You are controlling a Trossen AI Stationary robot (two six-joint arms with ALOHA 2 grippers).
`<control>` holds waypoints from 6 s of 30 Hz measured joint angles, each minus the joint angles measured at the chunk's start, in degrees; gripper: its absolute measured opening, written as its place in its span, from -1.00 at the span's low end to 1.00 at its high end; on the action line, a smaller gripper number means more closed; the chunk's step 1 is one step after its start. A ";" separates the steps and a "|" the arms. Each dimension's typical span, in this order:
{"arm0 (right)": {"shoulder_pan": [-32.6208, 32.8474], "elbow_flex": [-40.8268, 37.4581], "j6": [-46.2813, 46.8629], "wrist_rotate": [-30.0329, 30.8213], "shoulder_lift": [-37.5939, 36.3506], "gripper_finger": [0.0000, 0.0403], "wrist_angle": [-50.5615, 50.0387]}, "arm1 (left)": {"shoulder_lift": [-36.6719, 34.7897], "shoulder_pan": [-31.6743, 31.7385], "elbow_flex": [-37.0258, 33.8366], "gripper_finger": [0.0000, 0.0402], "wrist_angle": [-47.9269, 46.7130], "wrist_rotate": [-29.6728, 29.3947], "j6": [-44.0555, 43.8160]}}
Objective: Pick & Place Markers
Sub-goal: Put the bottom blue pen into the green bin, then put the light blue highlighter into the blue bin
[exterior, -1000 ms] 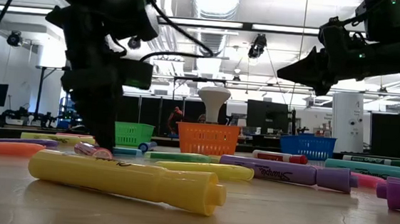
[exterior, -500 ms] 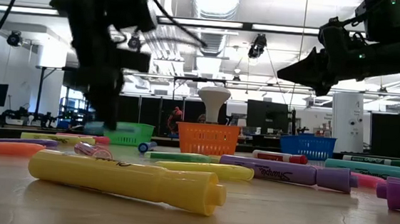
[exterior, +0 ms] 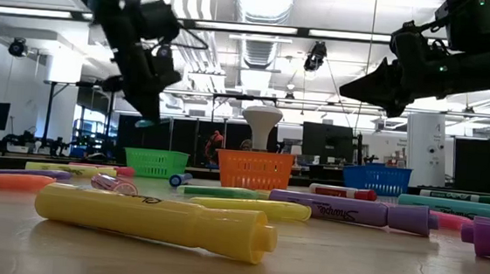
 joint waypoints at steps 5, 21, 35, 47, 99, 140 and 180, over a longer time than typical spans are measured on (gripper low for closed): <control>0.02 0.00 -0.21 -0.01 0.02 -0.83 0.00 | 4.94 6.67 0.00 -0.82 8.11 6.65 0.44; 0.04 0.00 -0.67 0.01 0.02 -0.83 0.02 | 13.84 12.28 -0.02 -0.67 9.87 7.52 -0.48; 0.04 0.00 -0.69 0.01 0.02 -0.83 0.00 | 5.74 11.86 -0.04 -0.60 8.31 9.00 3.78; -0.01 0.00 -2.62 1.01 0.02 -0.83 0.08 | -12.89 -3.13 -14.43 -0.98 25.47 9.62 7.66; 24.61 10.27 22.33 22.46 0.04 -0.96 -38.70 | -18.14 -9.43 -49.99 -1.00 78.17 18.87 11.32; 20.57 15.68 38.10 11.82 7.41 -0.07 -50.99 | -18.11 -9.39 -50.10 -1.00 75.12 16.00 13.00; 25.45 28.04 54.69 -0.30 27.31 -0.30 -69.75 | -18.05 -9.43 -50.10 -1.00 74.85 16.03 12.72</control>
